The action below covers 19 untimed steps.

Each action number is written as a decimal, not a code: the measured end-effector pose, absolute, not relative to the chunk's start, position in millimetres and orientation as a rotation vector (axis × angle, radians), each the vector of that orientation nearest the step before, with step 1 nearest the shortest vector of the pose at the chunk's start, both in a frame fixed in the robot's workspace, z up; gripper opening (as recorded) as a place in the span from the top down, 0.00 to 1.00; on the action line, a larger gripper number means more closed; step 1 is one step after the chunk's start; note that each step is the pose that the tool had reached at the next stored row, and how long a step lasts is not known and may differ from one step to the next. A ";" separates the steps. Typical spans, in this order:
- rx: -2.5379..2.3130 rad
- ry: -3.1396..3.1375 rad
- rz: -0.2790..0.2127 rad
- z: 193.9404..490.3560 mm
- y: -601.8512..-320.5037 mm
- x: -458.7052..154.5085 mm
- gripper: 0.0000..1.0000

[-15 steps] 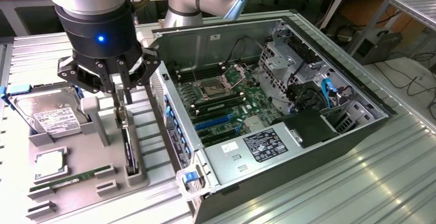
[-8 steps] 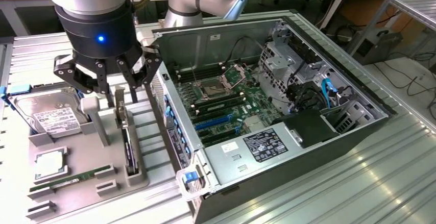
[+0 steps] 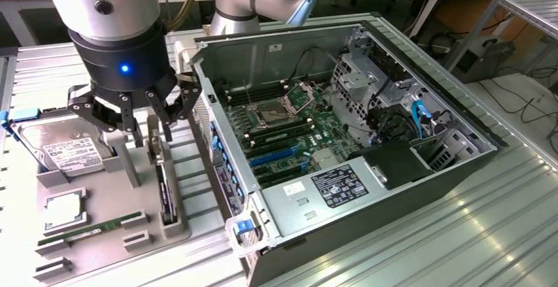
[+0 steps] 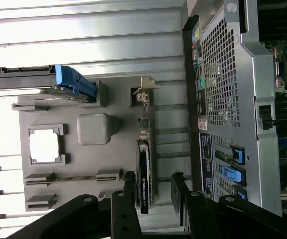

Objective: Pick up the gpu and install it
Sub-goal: 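Pick up the gpu and move the gpu toward the slot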

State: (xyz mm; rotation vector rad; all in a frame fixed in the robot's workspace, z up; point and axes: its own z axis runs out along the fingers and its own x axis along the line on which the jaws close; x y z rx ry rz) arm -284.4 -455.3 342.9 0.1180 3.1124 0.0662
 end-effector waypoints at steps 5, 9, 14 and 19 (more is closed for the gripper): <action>0.118 3.112 0.065 328.1 -455.5 -288.2 0.58; 0.119 3.112 0.066 320.4 -455.5 -289.5 0.58; 0.130 3.112 0.065 310.8 -455.5 -289.6 0.58; 0.133 3.112 0.065 299.1 -455.5 -289.8 0.58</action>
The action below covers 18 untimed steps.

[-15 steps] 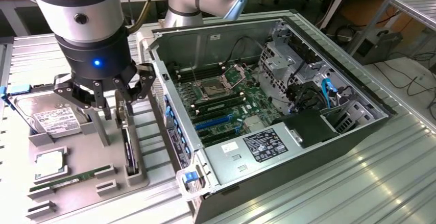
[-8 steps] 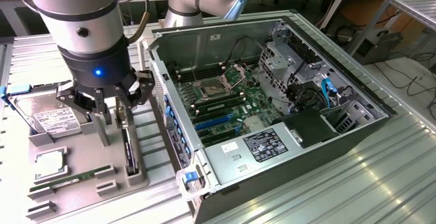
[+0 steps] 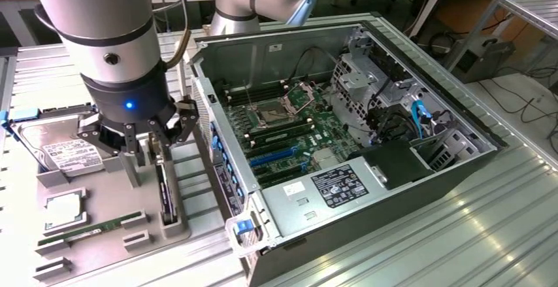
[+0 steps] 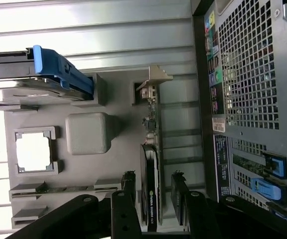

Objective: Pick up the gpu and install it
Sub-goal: 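Pick up the gpu and move the gpu toward the slot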

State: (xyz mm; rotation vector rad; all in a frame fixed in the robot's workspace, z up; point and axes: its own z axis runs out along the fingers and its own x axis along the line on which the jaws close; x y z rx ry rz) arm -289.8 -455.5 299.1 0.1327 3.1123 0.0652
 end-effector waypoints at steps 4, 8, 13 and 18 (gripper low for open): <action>0.133 3.114 0.065 290.8 -455.7 -289.8 0.58; 0.134 3.115 0.065 281.9 -456.1 -289.8 0.58; 0.136 3.115 0.065 270.4 -456.3 -289.7 0.58; 0.139 3.115 0.065 260.2 -456.4 -289.7 0.58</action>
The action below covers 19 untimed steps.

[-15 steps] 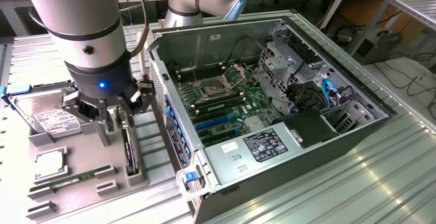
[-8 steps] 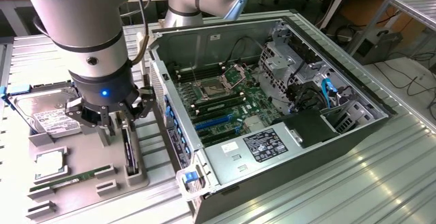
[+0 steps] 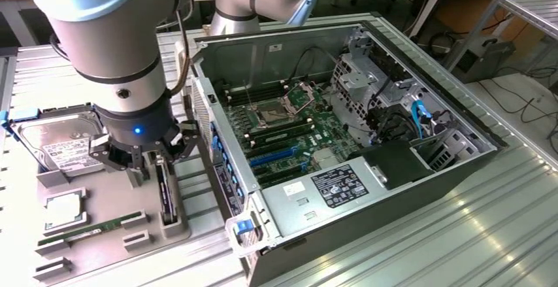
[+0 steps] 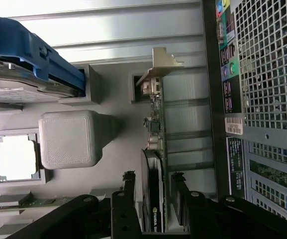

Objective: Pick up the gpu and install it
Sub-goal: 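Pick up the gpu and move the gpu toward the slot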

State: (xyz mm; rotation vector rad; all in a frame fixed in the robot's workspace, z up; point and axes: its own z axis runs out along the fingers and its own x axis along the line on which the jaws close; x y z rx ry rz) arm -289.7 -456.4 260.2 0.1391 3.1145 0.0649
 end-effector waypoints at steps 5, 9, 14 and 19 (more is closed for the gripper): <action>0.145 3.118 0.065 251.7 -456.4 -289.7 0.58; 0.150 3.130 0.064 247.5 -456.4 -289.7 0.58; 0.151 3.132 0.064 244.3 -456.2 -289.6 0.58; 0.156 3.132 0.064 243.7 -455.2 -289.8 0.58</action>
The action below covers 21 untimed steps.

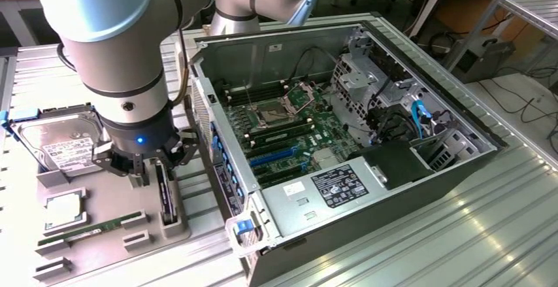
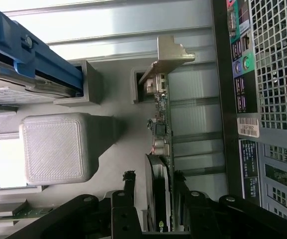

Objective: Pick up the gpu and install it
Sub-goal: 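Pick up the gpu and move the gpu toward the slot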

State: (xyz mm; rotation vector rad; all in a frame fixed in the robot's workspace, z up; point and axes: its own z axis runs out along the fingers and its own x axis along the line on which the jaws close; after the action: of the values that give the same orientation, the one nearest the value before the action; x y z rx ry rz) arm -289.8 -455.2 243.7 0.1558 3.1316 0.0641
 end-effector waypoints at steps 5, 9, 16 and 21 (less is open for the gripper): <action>0.157 3.131 0.064 242.4 -455.0 -289.7 0.58; 0.158 3.131 0.064 242.0 -455.0 -289.7 0.58; 0.158 3.131 0.064 242.0 -455.0 -289.7 0.73; 0.104 3.134 0.064 242.0 -455.0 -289.8 0.73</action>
State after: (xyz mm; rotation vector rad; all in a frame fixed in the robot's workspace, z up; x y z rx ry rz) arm -289.8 -455.0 242.0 0.1043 3.1343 0.0644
